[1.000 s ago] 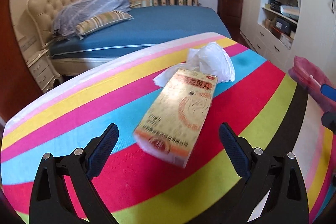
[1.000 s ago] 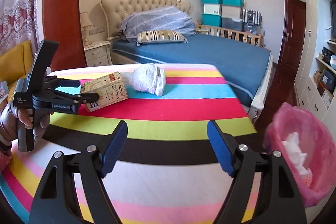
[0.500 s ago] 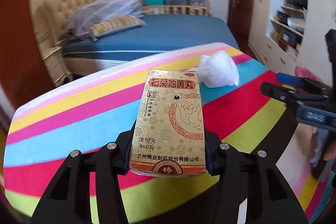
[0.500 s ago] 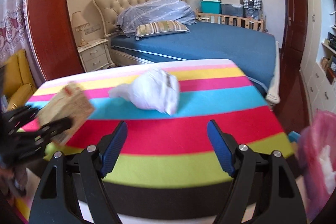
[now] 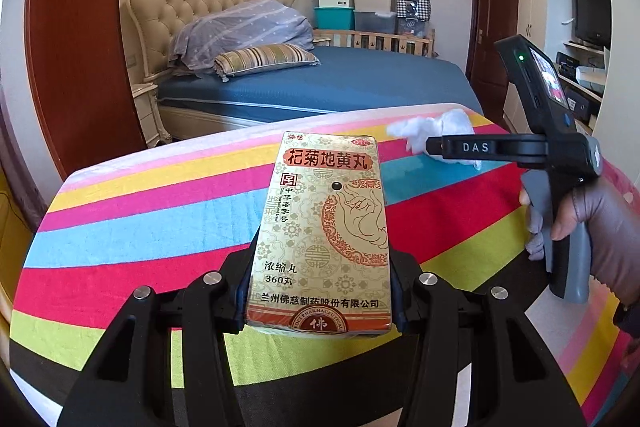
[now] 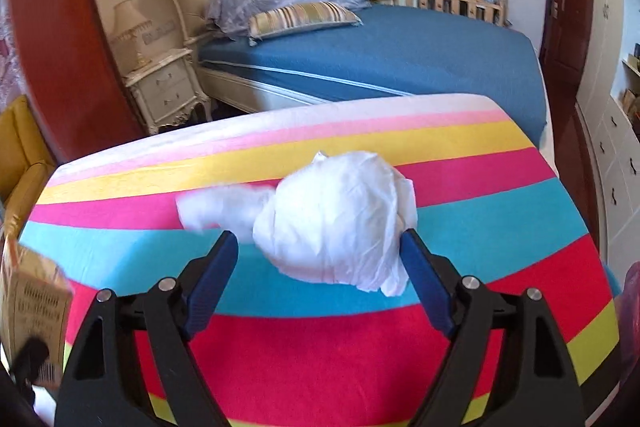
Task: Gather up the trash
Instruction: 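Grasp the gold medicine box with the left tool while the right tool grasps a white plastic bag, then lift the medicine box and plastic bag off the striped cloth with both tools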
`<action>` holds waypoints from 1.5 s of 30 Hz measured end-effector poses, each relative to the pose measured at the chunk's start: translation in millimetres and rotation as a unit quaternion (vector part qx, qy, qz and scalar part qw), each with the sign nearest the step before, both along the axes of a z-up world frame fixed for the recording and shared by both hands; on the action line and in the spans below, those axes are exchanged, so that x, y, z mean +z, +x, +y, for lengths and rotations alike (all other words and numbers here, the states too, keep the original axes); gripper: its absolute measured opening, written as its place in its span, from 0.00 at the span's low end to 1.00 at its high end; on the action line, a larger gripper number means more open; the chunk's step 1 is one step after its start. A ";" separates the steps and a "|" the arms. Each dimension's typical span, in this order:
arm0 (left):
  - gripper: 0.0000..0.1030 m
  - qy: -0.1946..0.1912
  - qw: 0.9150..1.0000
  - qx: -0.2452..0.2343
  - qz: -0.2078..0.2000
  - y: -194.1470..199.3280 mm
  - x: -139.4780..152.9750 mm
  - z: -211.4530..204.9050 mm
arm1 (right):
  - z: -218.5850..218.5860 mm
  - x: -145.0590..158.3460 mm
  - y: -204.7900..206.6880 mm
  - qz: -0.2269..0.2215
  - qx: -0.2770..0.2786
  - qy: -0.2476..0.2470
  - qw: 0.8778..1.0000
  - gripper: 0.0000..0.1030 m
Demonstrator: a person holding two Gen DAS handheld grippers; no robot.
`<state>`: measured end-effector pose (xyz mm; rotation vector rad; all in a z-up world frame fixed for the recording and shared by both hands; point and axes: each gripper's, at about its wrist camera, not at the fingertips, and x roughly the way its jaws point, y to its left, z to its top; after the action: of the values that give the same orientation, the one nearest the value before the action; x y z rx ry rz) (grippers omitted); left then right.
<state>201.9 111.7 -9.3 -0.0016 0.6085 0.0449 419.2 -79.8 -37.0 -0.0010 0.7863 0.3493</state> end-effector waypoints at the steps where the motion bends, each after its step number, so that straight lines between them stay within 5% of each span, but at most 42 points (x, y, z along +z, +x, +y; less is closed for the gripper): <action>1: 0.46 0.002 1.000 0.001 0.000 1.2 -0.5 -2.4 | 0.0 -0.7 0.6 0.001 -0.004 -0.003 1.000 0.69; 3: 0.46 0.007 1.000 0.004 -0.002 1.2 1.0 -4.3 | -2.5 -1.3 0.5 -0.001 -0.013 -0.002 1.000 0.51; 19: 0.47 -0.007 1.000 0.015 -0.001 0.8 0.2 -0.4 | 6.5 -5.8 -2.2 -0.012 -0.025 -0.043 0.999 0.26; 45: 0.46 -0.004 1.000 0.007 0.003 0.6 -4.5 5.8 | -17.9 -4.2 -172.2 -0.040 0.016 -0.019 0.999 0.24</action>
<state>202.4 117.6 -13.8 -0.0135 0.6139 0.0551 247.0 -97.7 -41.2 -0.0643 0.7134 0.3629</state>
